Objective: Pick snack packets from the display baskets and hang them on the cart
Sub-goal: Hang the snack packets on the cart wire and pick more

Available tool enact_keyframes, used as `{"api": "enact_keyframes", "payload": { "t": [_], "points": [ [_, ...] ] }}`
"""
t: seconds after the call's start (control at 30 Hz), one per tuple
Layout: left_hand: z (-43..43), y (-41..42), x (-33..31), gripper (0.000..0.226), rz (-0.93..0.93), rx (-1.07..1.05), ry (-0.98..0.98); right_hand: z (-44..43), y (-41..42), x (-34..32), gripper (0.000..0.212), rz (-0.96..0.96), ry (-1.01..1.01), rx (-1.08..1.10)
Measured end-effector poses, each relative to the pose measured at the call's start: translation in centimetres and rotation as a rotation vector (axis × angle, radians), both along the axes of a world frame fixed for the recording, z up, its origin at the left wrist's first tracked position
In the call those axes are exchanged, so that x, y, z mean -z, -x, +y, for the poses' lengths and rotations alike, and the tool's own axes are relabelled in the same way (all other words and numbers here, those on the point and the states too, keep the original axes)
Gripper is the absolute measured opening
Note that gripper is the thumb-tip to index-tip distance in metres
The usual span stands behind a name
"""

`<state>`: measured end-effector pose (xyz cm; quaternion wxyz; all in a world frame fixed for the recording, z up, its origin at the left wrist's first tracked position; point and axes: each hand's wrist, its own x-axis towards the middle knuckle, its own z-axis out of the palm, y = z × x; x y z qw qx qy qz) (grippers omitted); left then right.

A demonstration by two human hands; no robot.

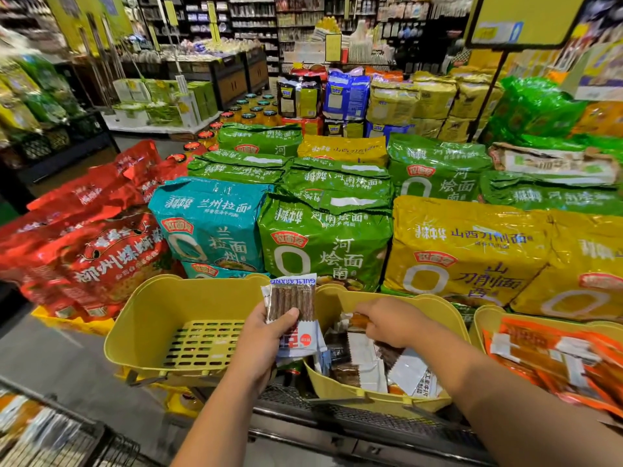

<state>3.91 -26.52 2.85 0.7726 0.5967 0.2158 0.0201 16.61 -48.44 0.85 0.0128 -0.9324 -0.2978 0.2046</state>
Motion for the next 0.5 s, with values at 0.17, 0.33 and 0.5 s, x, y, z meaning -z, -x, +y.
{"api": "enact_keyframes", "payload": {
  "t": [0.17,0.33,0.5],
  "points": [
    [0.3,0.3,0.0,0.018,-0.003,-0.042,0.021,-1.2,1.3,-0.4,0.035,0.067,-0.194,0.162],
    [0.1,0.6,-0.2,0.011,0.019,-0.04,0.003,-0.2,2.6,1.8,0.053,0.128,-0.092,0.154],
    [0.4,0.7,0.0,0.016,0.037,-0.045,-0.001,-0.5,2.1,2.0,0.068,0.141,-0.151,0.182]
  ]
}}
